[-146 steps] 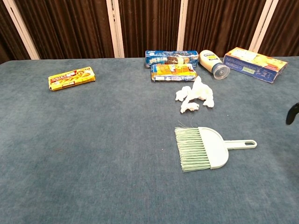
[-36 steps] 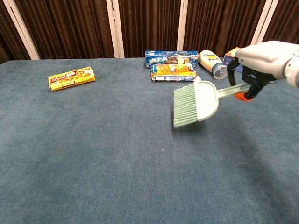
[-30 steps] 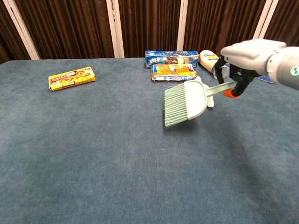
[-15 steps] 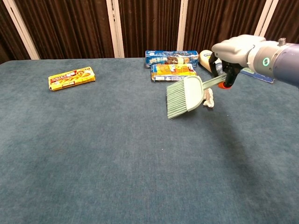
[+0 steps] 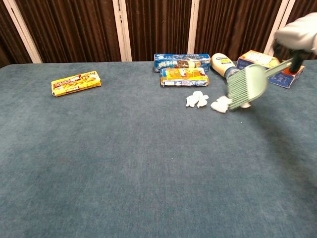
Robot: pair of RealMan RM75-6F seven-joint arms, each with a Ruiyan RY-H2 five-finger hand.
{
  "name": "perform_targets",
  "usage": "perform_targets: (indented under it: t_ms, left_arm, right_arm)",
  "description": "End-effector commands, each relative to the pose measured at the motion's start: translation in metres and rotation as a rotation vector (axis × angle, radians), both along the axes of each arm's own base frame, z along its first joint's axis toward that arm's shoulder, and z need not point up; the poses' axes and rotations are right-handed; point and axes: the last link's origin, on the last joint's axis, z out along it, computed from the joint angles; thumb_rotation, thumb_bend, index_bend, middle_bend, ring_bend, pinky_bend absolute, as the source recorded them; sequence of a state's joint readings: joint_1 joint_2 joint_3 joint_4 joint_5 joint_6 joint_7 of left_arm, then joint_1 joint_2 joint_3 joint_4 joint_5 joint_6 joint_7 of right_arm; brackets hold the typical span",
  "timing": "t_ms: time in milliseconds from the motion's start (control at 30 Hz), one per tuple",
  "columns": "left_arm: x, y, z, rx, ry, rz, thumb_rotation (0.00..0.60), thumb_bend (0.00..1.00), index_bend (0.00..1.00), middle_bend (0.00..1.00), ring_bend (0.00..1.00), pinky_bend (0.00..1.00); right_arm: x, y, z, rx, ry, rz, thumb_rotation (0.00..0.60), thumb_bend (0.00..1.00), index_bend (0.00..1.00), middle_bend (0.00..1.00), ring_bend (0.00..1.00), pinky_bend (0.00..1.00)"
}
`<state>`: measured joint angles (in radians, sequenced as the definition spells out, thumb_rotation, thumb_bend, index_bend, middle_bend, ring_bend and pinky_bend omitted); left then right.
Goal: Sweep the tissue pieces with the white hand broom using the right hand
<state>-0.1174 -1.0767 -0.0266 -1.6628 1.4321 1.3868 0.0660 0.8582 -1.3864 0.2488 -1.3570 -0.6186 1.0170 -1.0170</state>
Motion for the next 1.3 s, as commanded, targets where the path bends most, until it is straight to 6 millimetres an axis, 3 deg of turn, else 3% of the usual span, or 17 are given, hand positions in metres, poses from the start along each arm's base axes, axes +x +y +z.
perform_targets:
  t_ms: [33,200,367,500,933,1133,1300]
  left_arm:
    - [0.000,0.000,0.000,0.001,-0.001,-0.002,0.600,0.00,0.00,0.00,0.00,0.00]
    - [0.002,0.000,-0.001,0.002,0.001,-0.011,0.600,0.00,0.00,0.00,0.00,0.00]
    - [0.003,0.001,-0.002,-0.002,0.002,-0.015,0.600,0.00,0.00,0.00,0.00,0.00]
    - [0.003,0.001,-0.002,-0.002,0.002,-0.015,0.600,0.00,0.00,0.00,0.00,0.00]
    - [-0.001,0.002,-0.001,-0.003,0.003,-0.001,0.600,0.00,0.00,0.00,0.00,0.00]
    - [-0.002,0.004,-0.001,-0.005,-0.005,0.012,0.600,0.00,0.00,0.00,0.00,0.00]
    - [-0.003,0.004,-0.001,-0.013,-0.003,0.020,0.600,0.00,0.00,0.00,0.00,0.00]
  right_arm:
    - [-0.013,0.004,0.030,-0.071,0.042,-0.034,0.600,0.69,0.88,0.93,0.99,0.97]
    - [0.005,0.010,0.054,-0.111,-0.009,-0.007,0.600,0.69,0.88,0.93,0.99,0.97]
    - [0.037,0.020,0.055,-0.076,-0.070,0.064,0.600,0.69,0.89,0.93,0.99,0.97]
    - [0.058,0.025,0.040,-0.024,-0.111,0.095,0.600,0.69,0.89,0.93,0.99,0.97]
    - [0.108,0.023,-0.050,0.185,-0.172,0.133,0.600,0.69,0.89,0.93,0.99,0.97]
    - [0.115,0.013,-0.078,0.222,-0.166,0.122,0.600,0.69,0.89,0.93,0.99,0.97]
    - [0.101,0.006,-0.087,0.220,-0.144,0.086,0.600,0.69,0.89,0.93,0.99,0.97]
